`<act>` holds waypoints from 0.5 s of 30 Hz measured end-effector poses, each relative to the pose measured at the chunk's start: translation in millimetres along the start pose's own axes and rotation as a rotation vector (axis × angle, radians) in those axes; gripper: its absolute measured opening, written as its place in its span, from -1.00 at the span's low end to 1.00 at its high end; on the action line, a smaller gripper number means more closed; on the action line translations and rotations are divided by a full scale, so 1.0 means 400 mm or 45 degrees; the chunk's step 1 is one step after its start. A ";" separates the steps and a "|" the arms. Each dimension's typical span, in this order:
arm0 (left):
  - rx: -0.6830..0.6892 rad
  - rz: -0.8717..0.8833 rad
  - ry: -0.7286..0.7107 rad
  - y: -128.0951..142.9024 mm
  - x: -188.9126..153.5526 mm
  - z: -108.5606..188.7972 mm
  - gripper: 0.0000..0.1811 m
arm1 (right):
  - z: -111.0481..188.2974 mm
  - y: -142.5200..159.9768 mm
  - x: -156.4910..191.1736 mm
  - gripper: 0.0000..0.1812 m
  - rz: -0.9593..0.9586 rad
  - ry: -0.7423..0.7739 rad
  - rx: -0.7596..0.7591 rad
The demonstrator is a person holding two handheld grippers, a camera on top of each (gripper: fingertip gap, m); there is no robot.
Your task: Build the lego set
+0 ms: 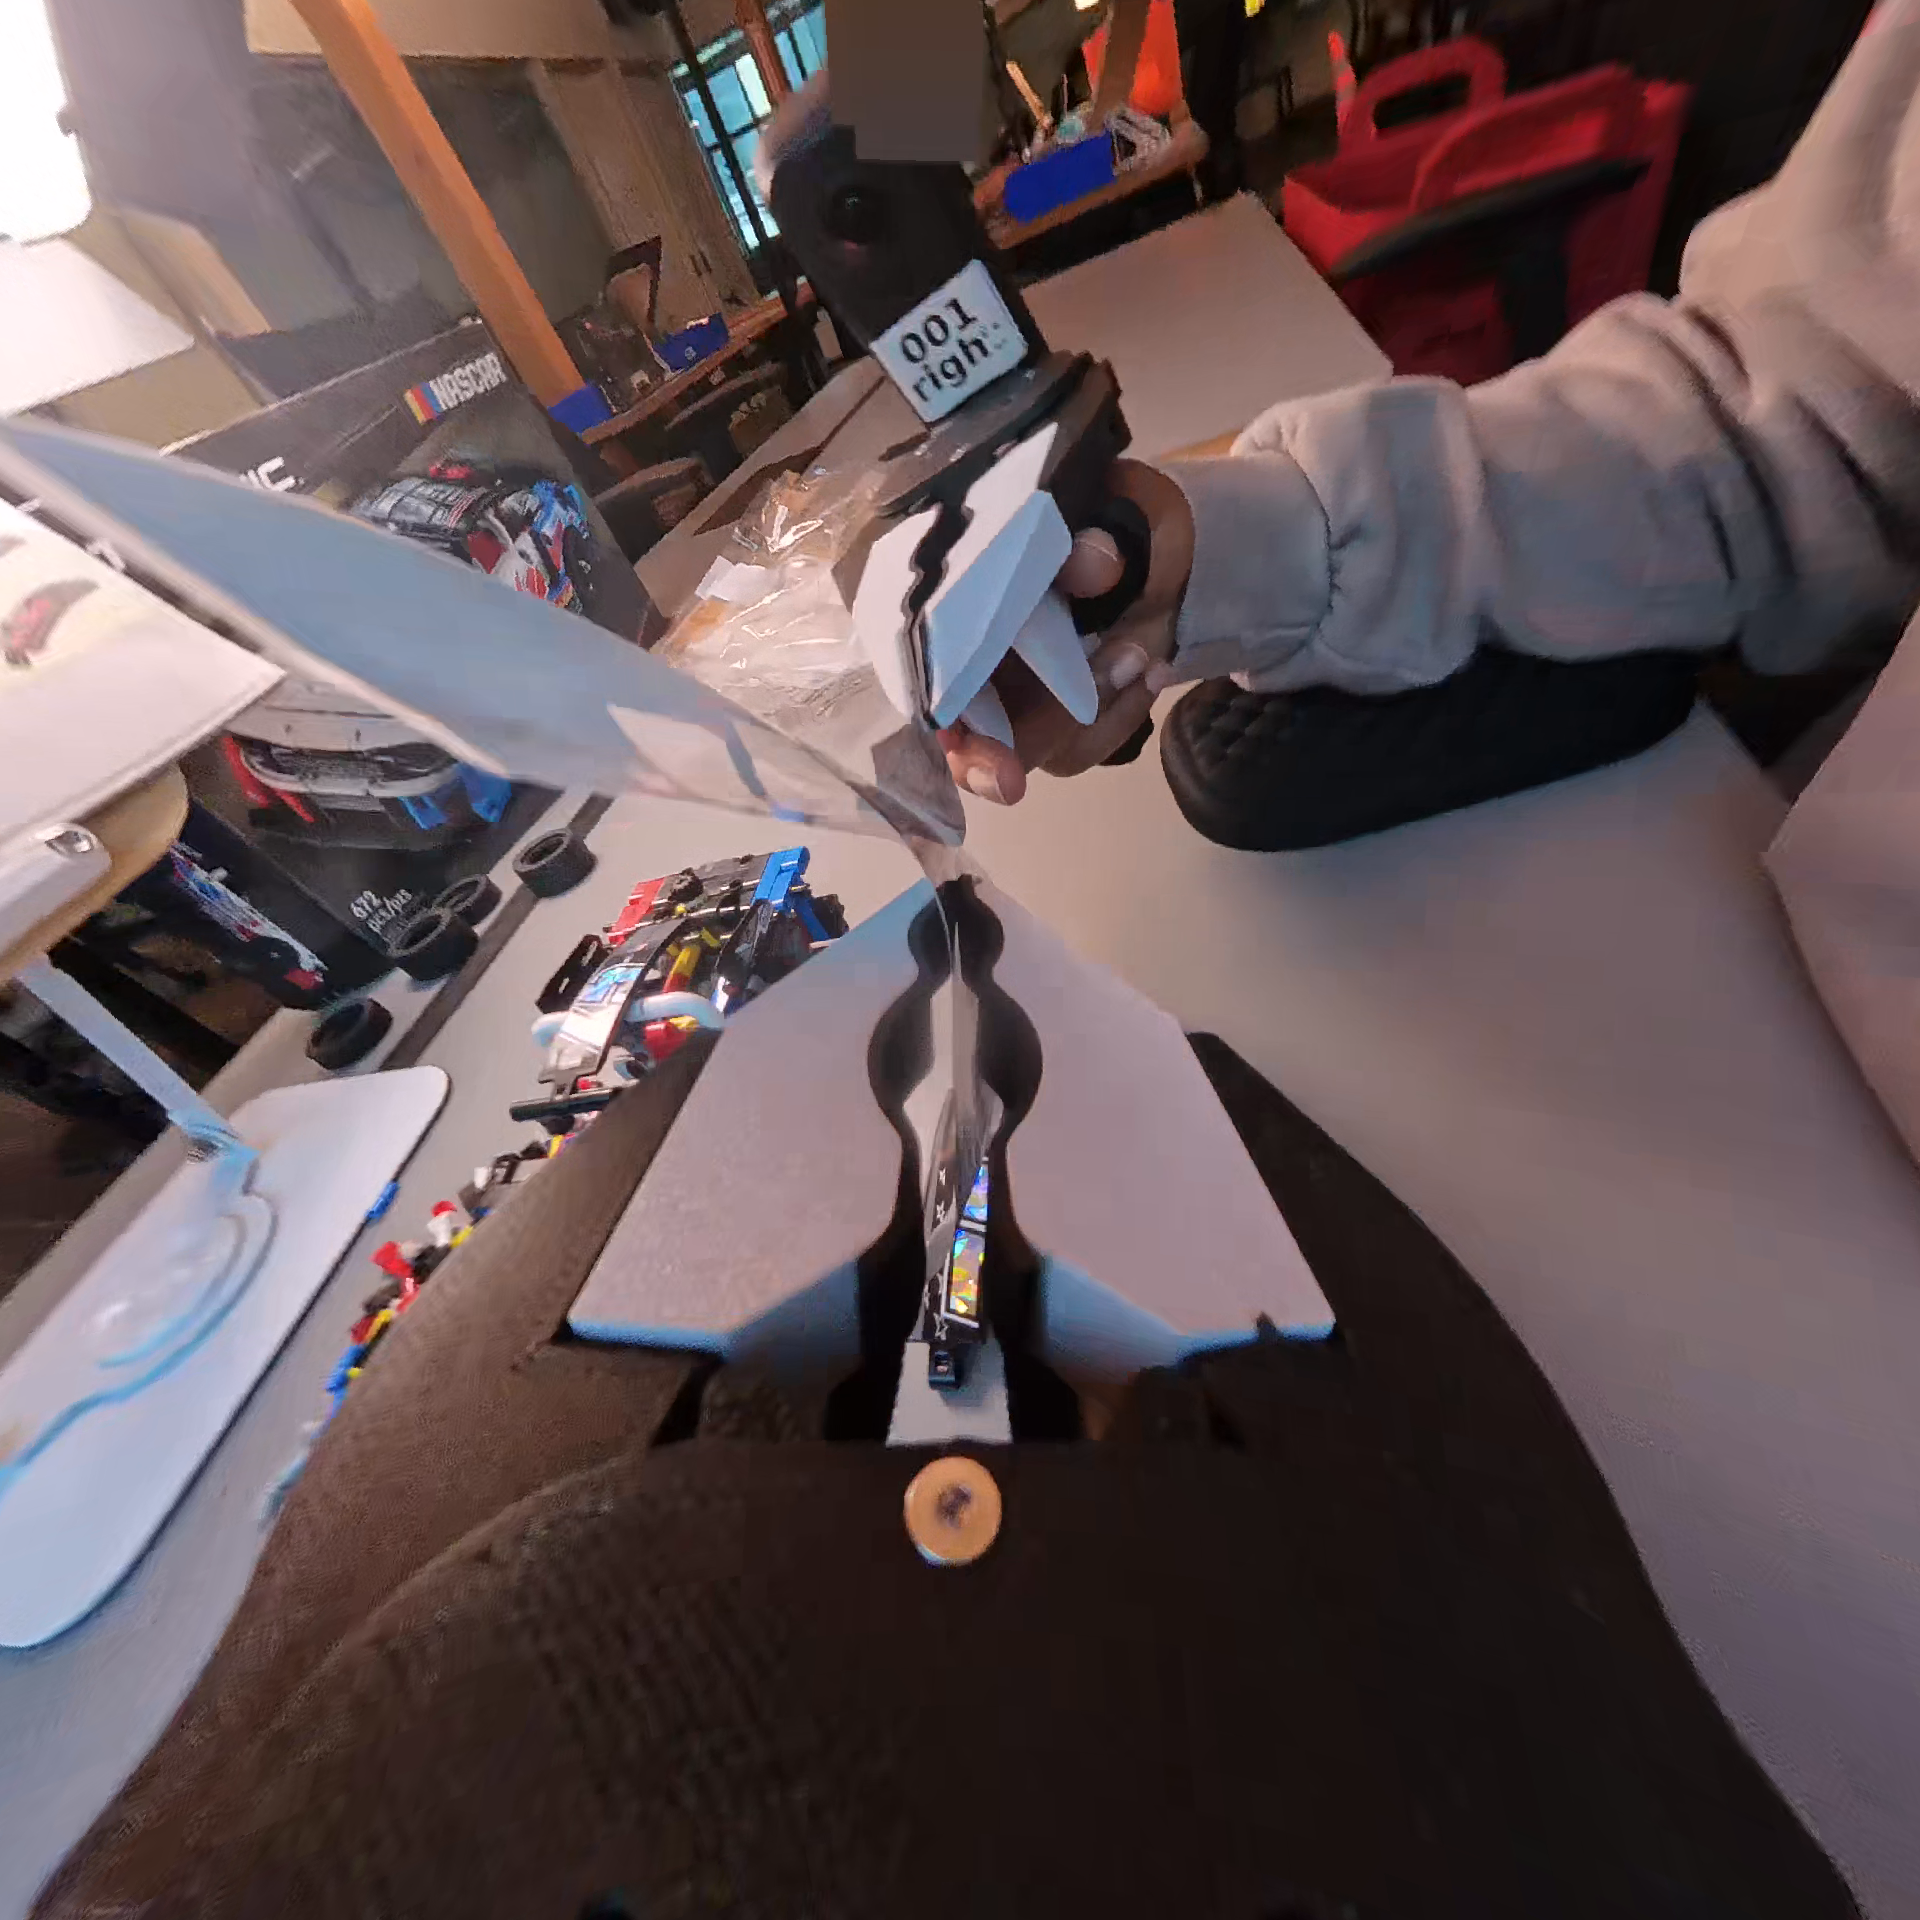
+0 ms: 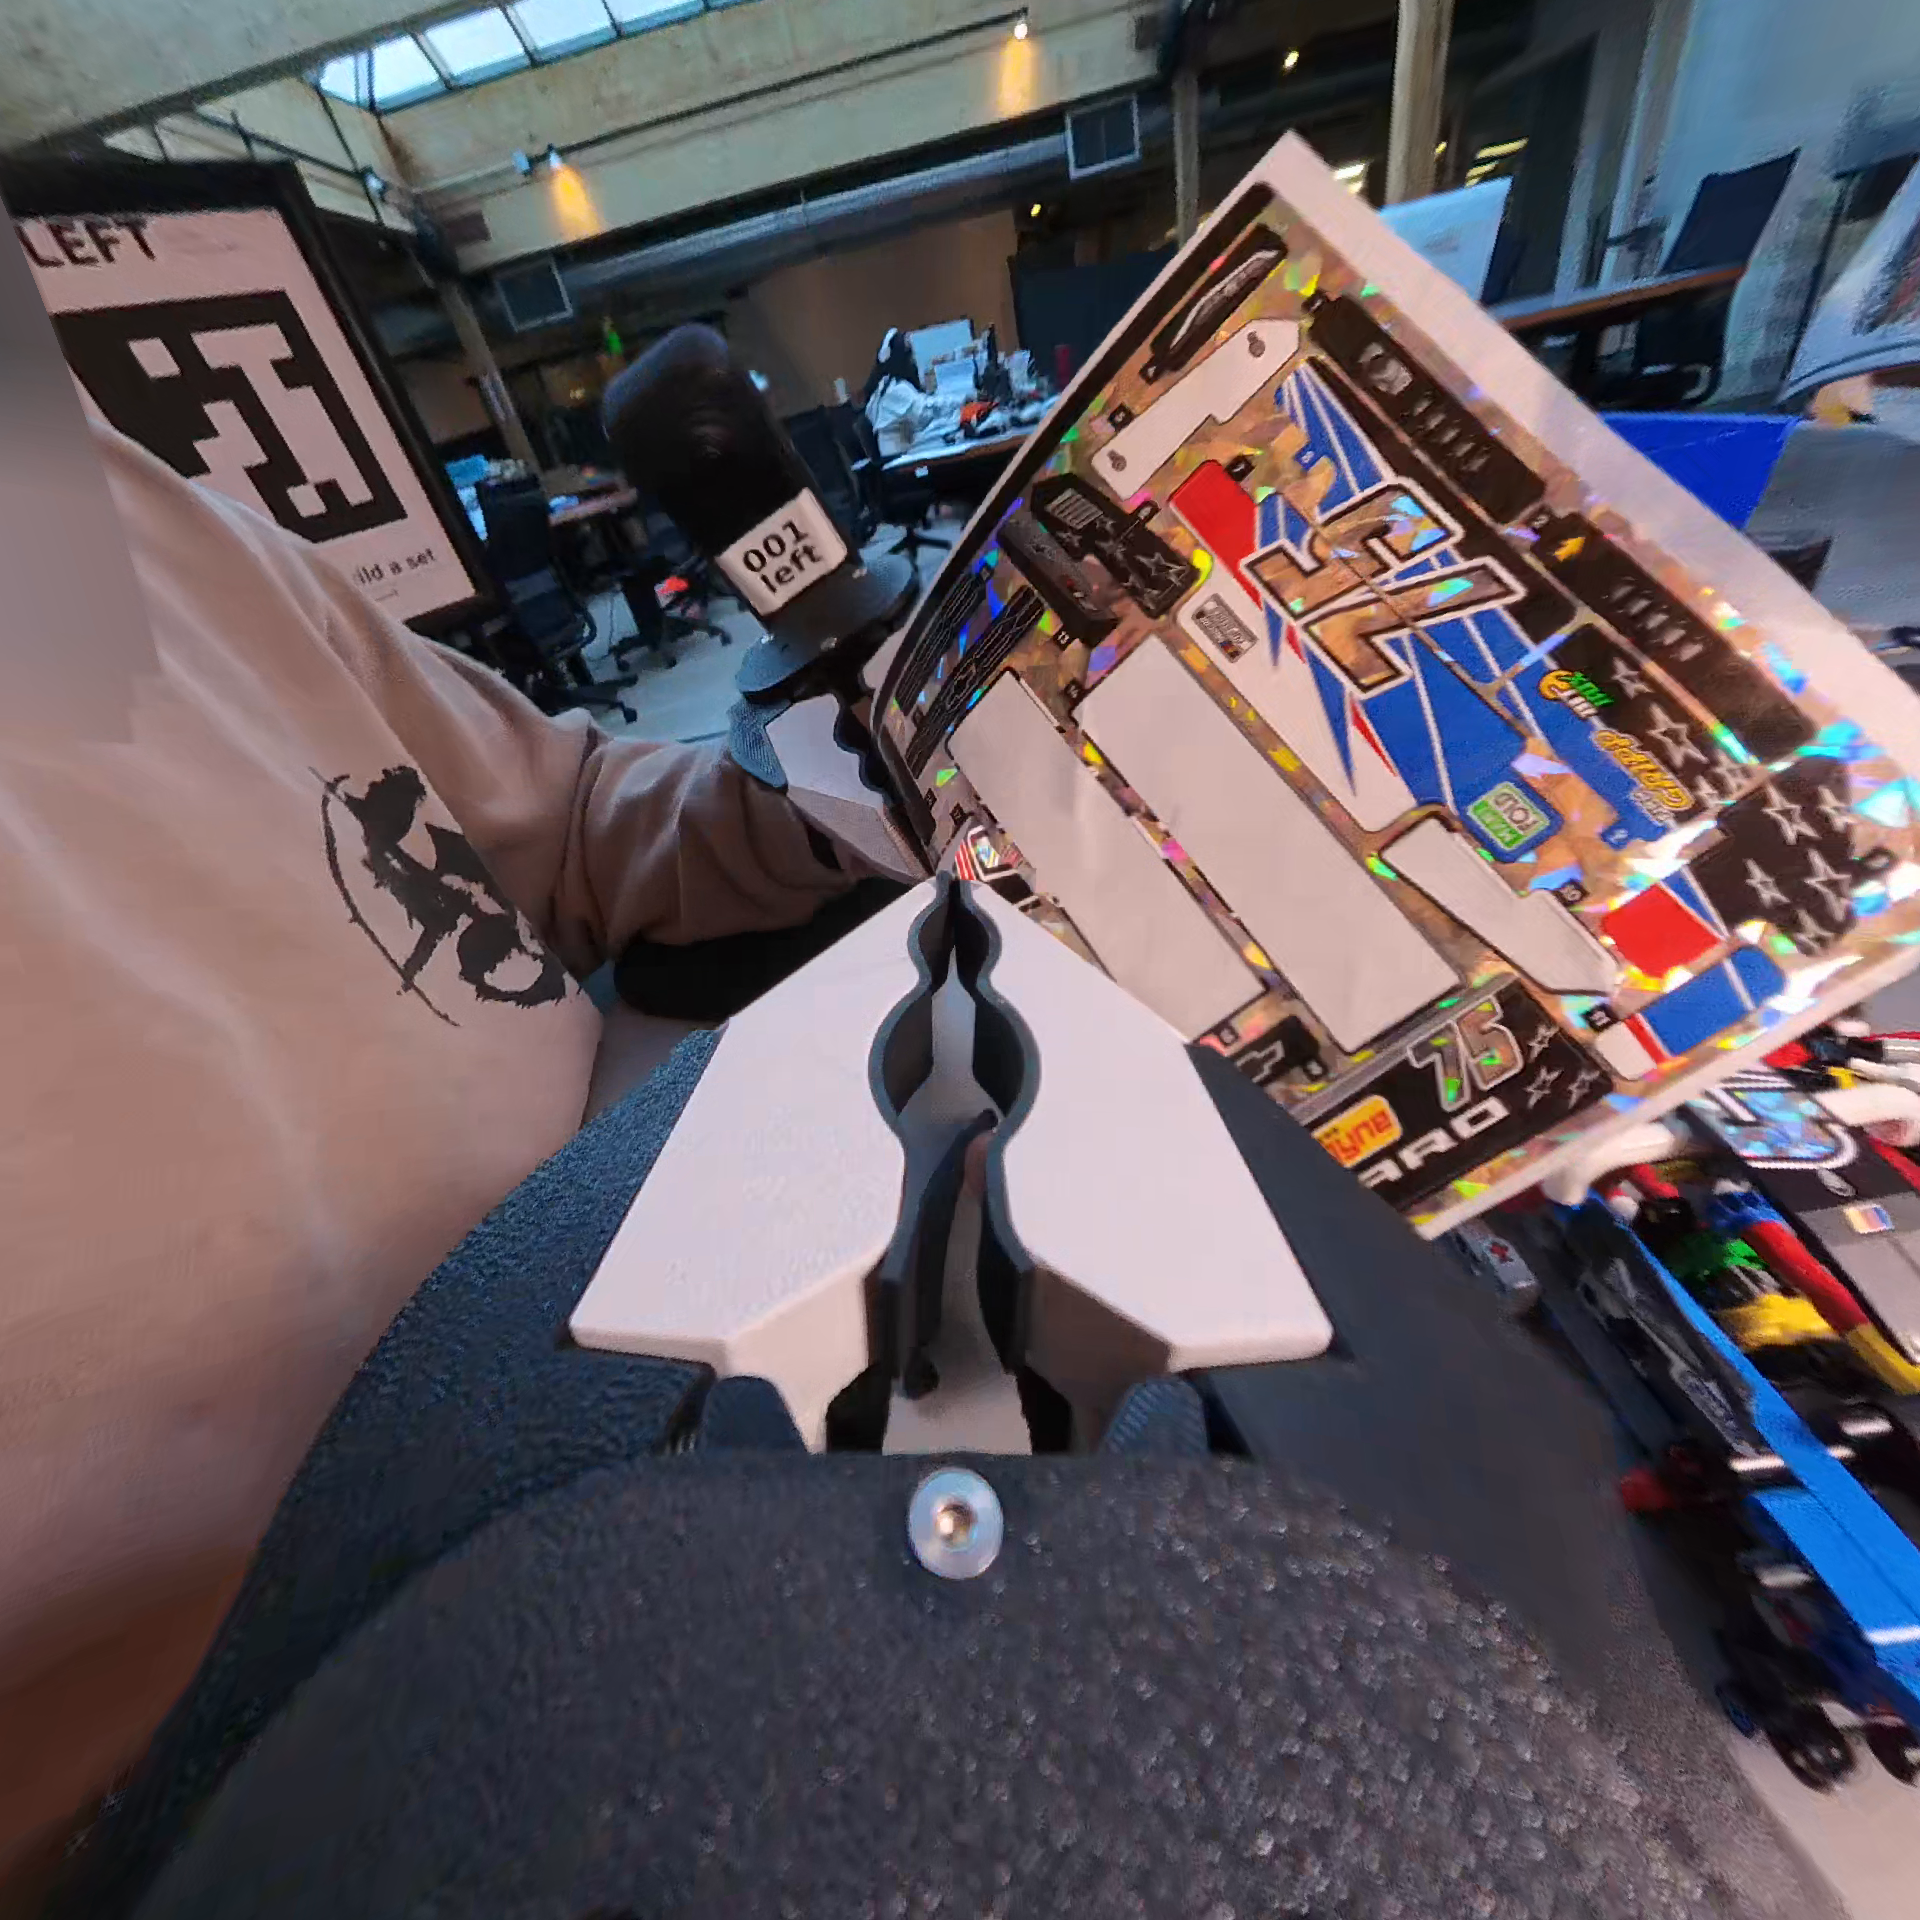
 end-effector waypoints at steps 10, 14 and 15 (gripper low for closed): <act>-0.221 0.692 0.035 0.000 0.100 0.010 -1.00 | 0.130 -0.101 -0.059 -1.00 -0.034 0.242 -0.326; -0.212 0.786 0.028 0.017 0.121 0.000 -1.00 | 0.203 -0.136 -0.064 -1.00 -0.010 0.331 -0.430; -0.198 0.798 0.023 0.024 0.124 -0.003 -1.00 | 0.224 -0.146 -0.065 -1.00 -0.009 0.348 -0.467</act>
Point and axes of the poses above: each gripper's, where its closed fingertips meet, z back along the fingers, y out of its underside, x = y × z across the jaws, the point moved 2 cm from there along z, back along the fingers, and after that the axes turned 6 degrees about z, right-handed, at the moved point
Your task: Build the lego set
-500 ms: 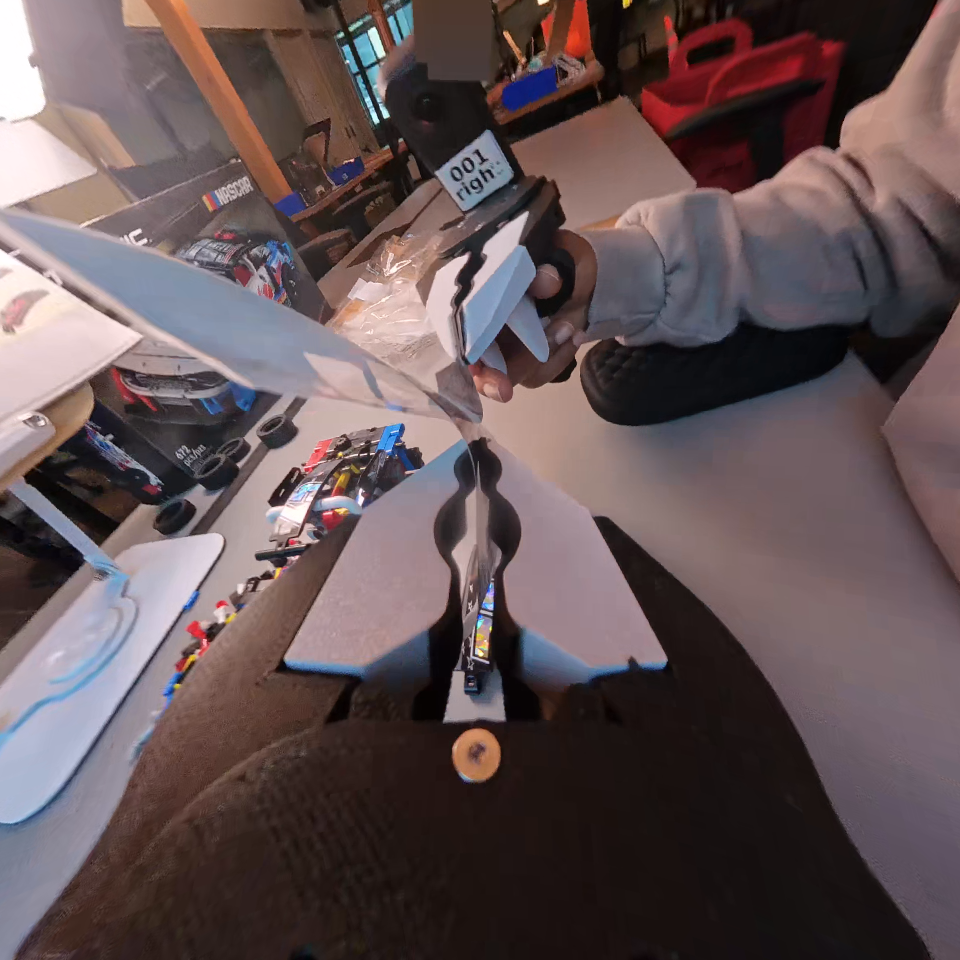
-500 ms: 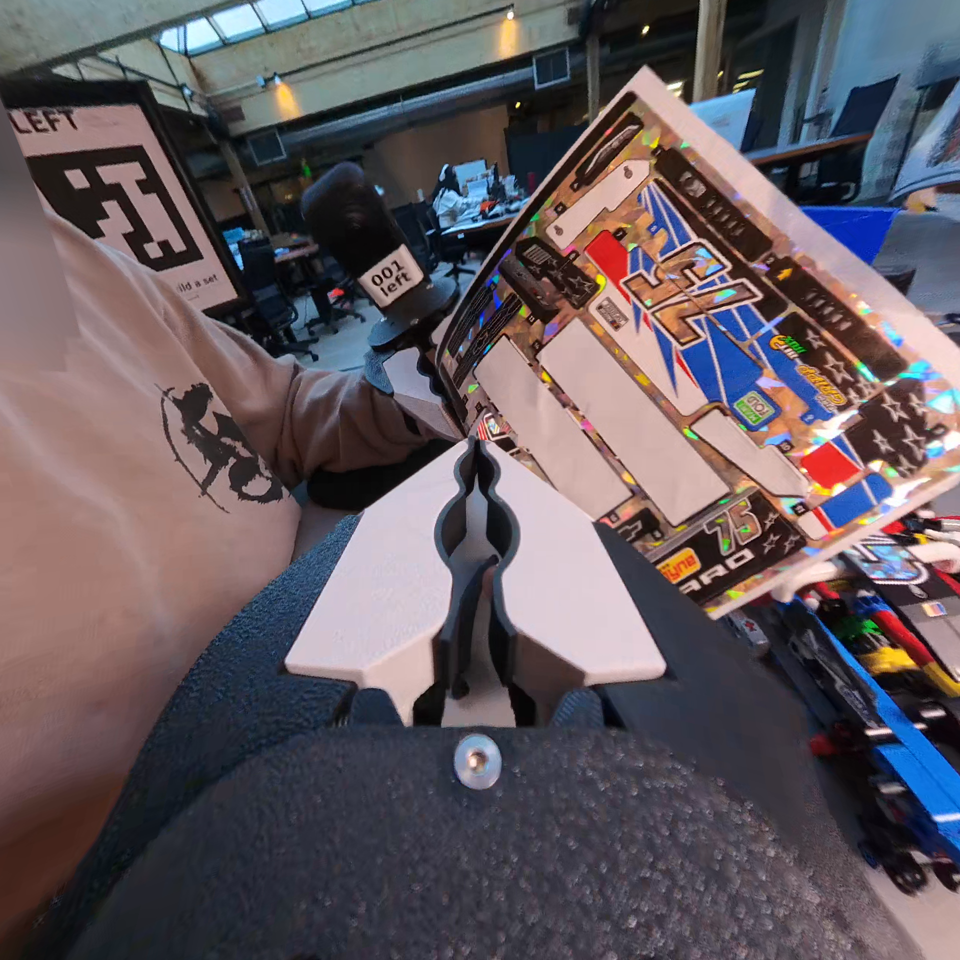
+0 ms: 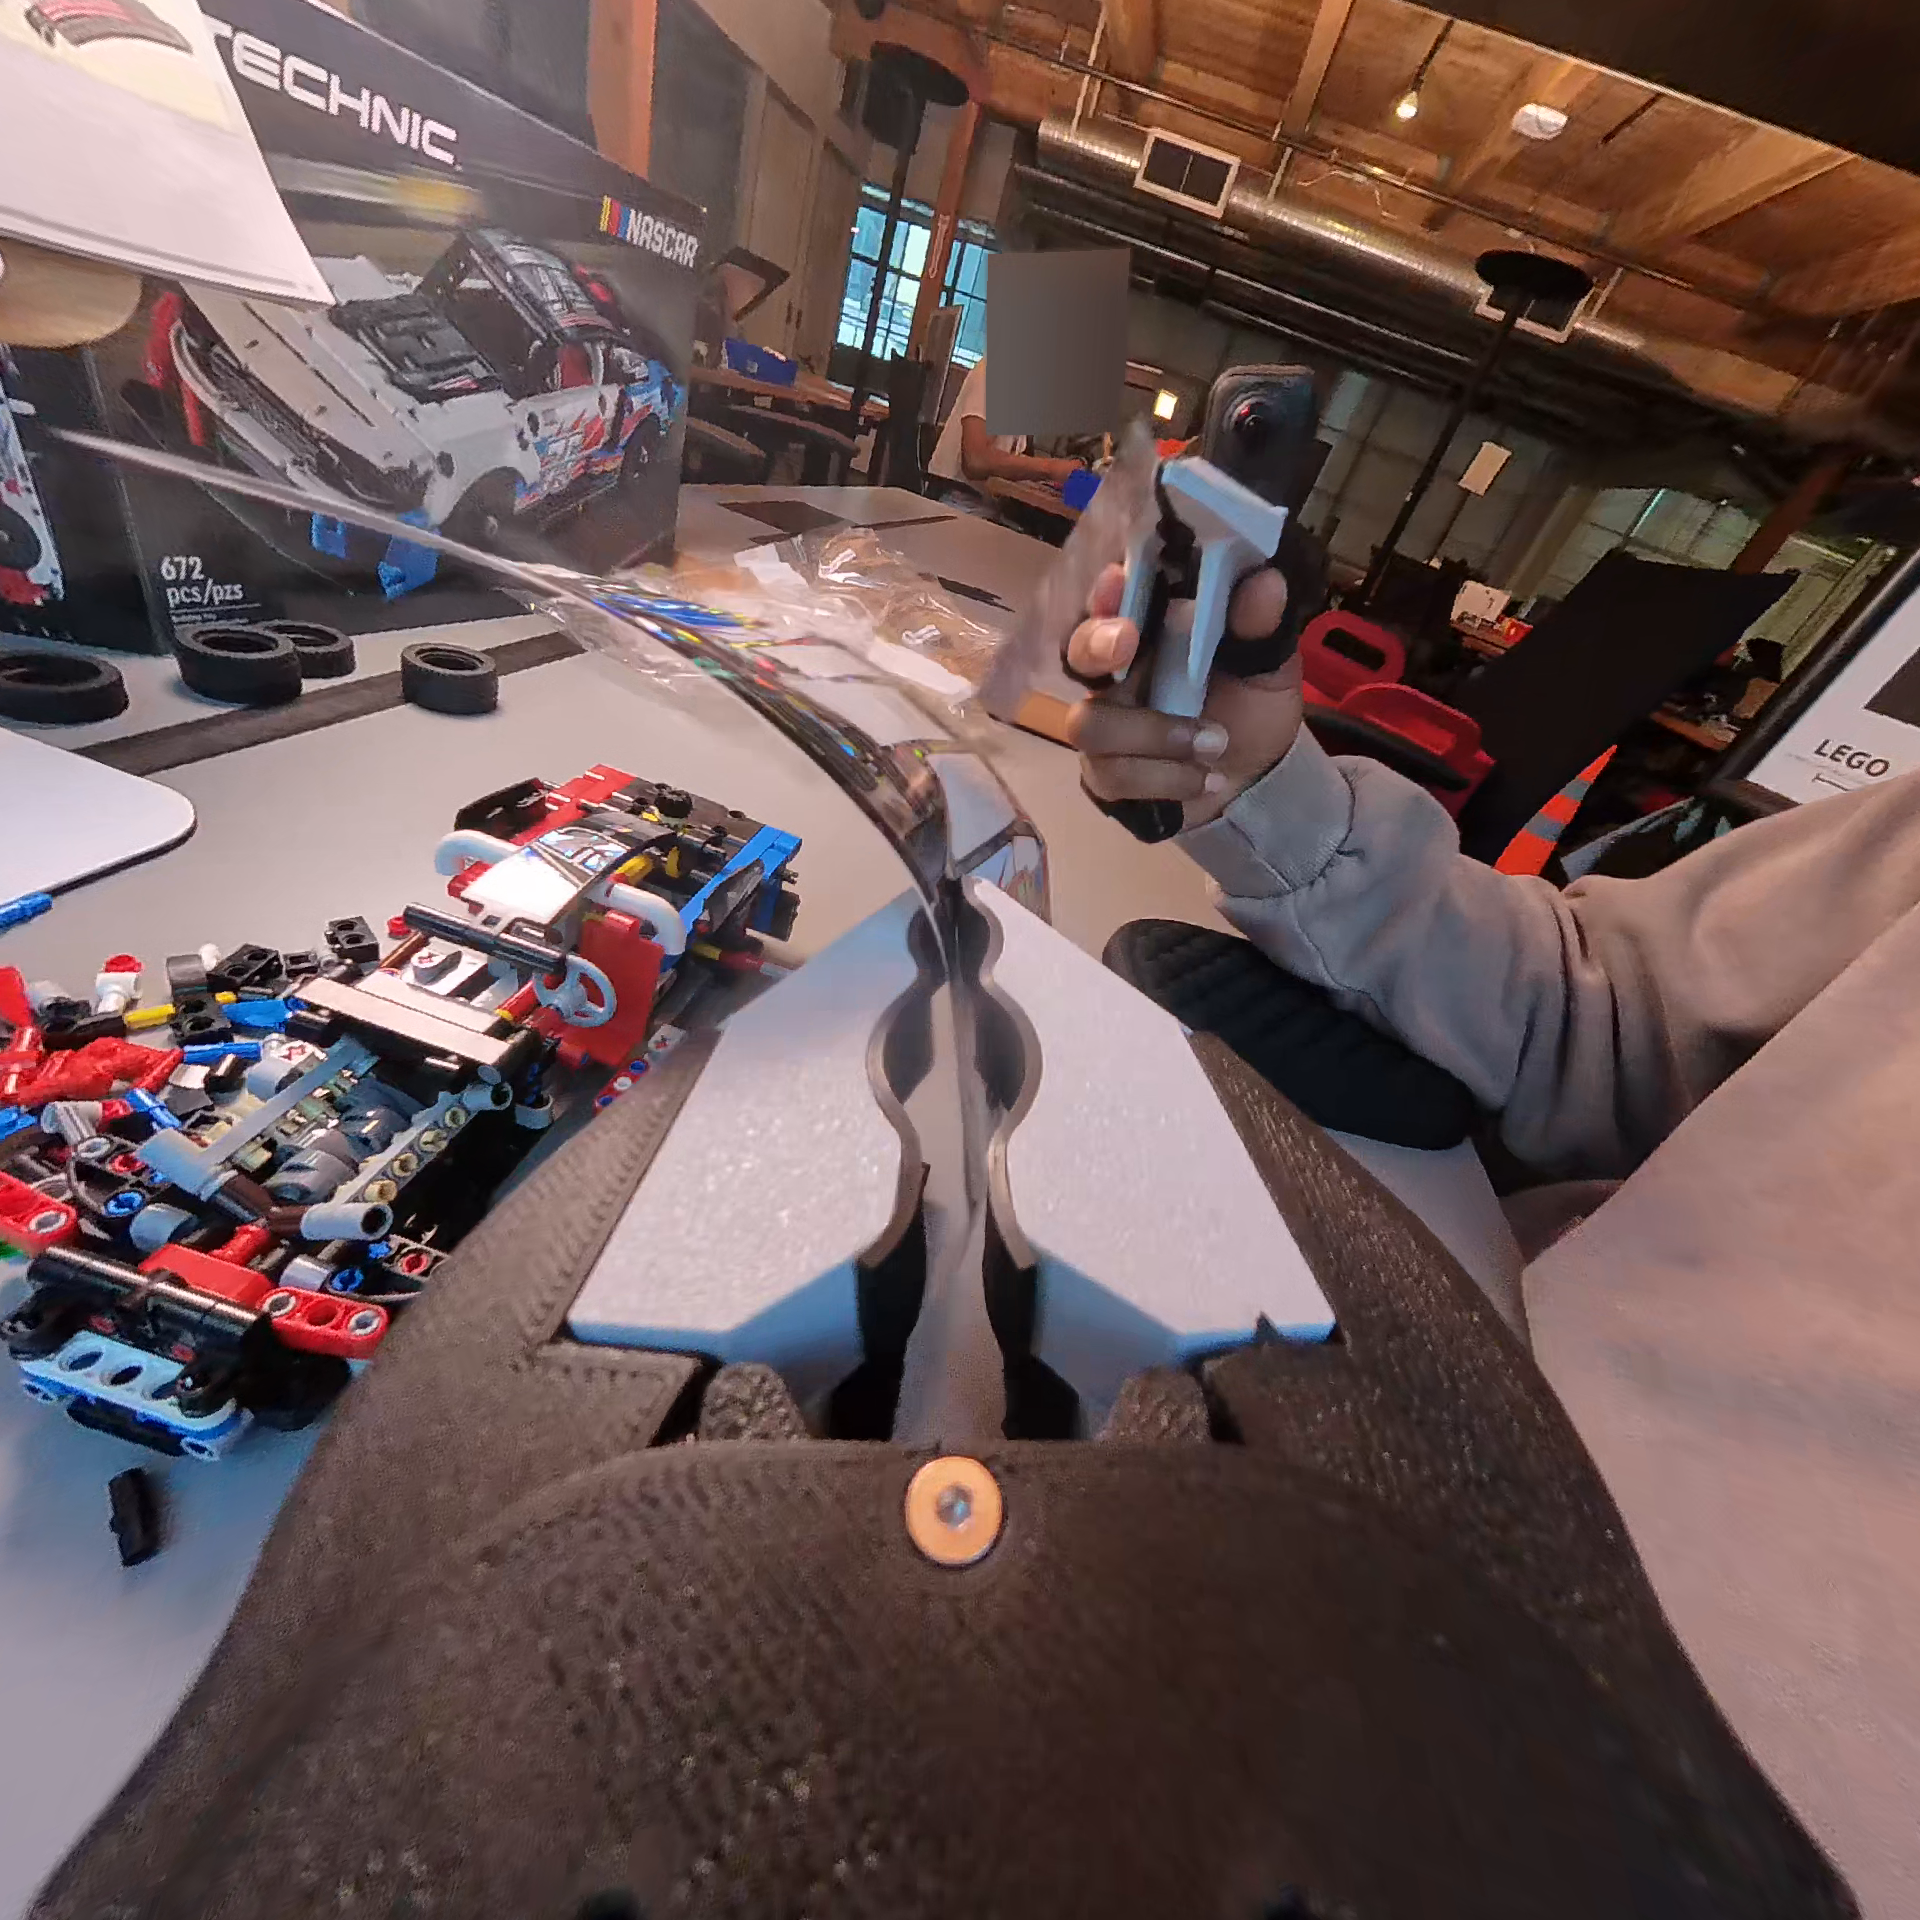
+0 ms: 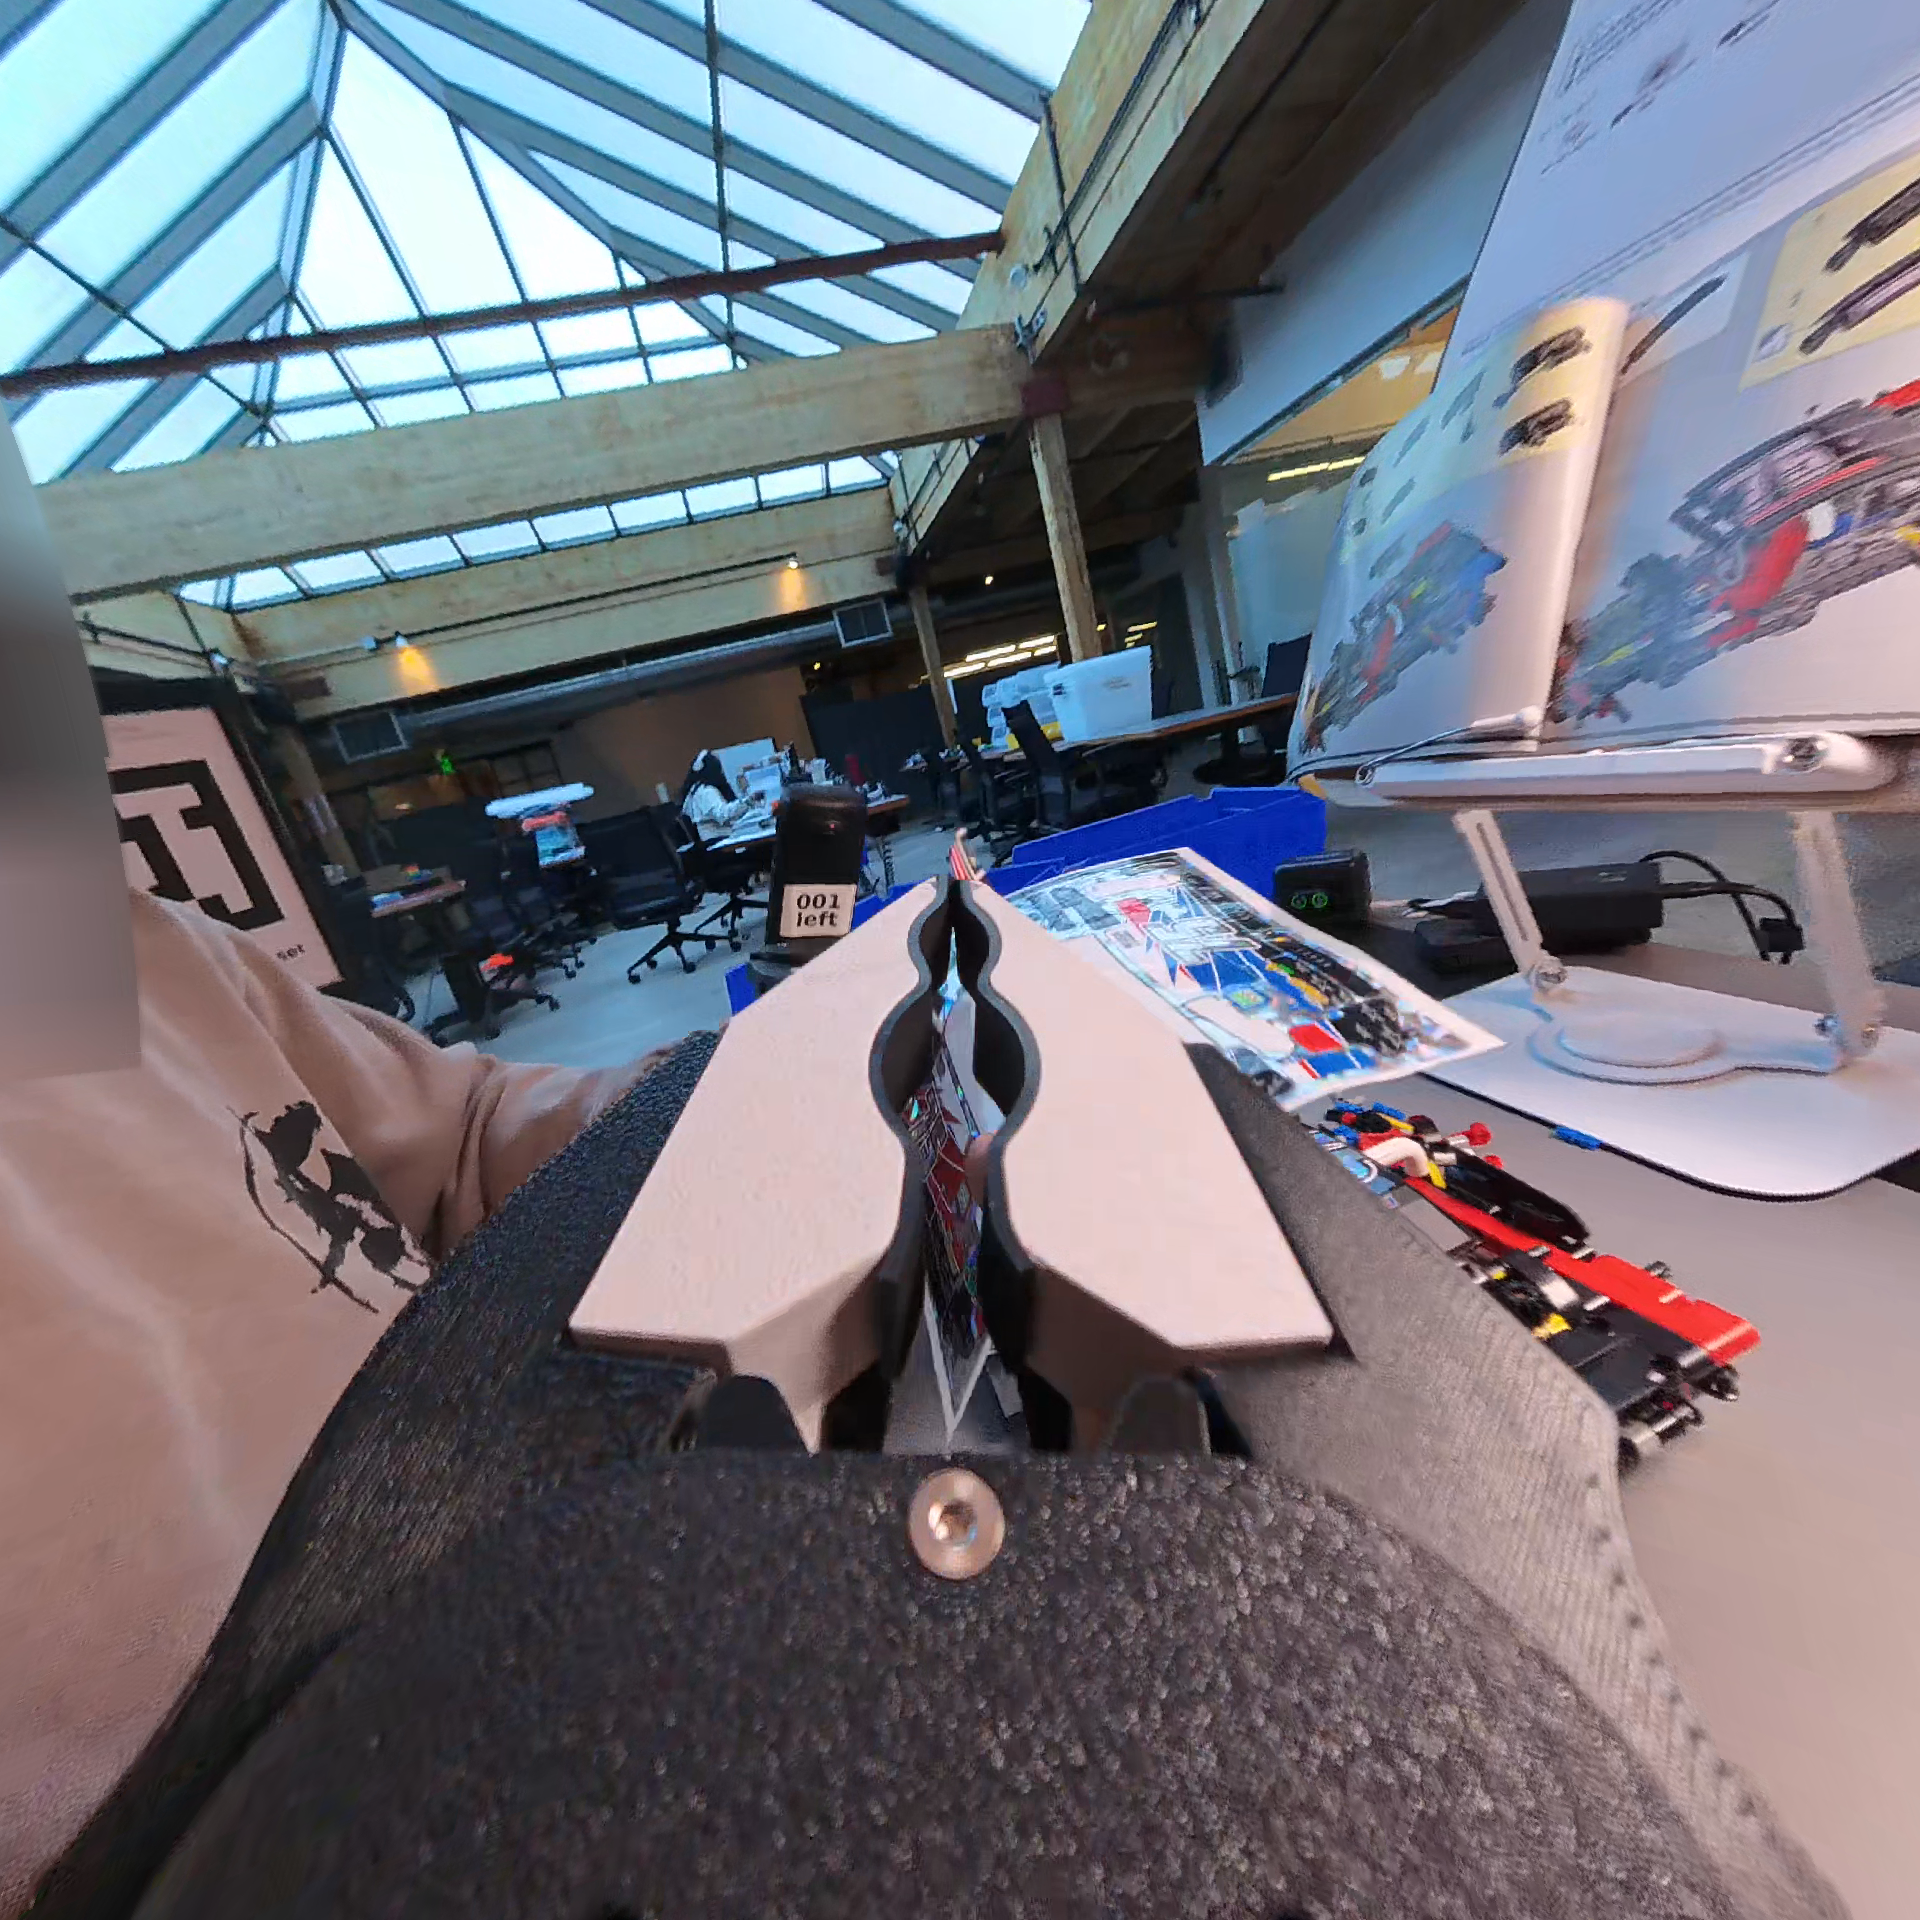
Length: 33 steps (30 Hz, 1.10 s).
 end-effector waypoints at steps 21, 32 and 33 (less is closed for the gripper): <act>-0.048 0.148 -0.066 -0.196 0.394 -0.035 -1.00 | 0.129 -0.048 -0.102 -1.00 -0.012 0.280 -0.128; 0.031 -0.287 0.505 -0.280 0.171 -0.357 -1.00 | 0.127 -0.038 -0.101 -1.00 -0.010 0.236 -0.119; 0.035 -0.306 0.565 -0.281 0.157 -0.388 -1.00 | 0.127 -0.038 -0.099 -1.00 -0.011 0.229 -0.119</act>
Point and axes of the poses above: each gripper's, where its closed fingertips meet, z back along the fingers, y out of its underside, x = y × z across the jaws, the point moved 2 cm from there along z, back along the fingers, and after that the axes turned 6 degrees about z, right-handed, at the moved point
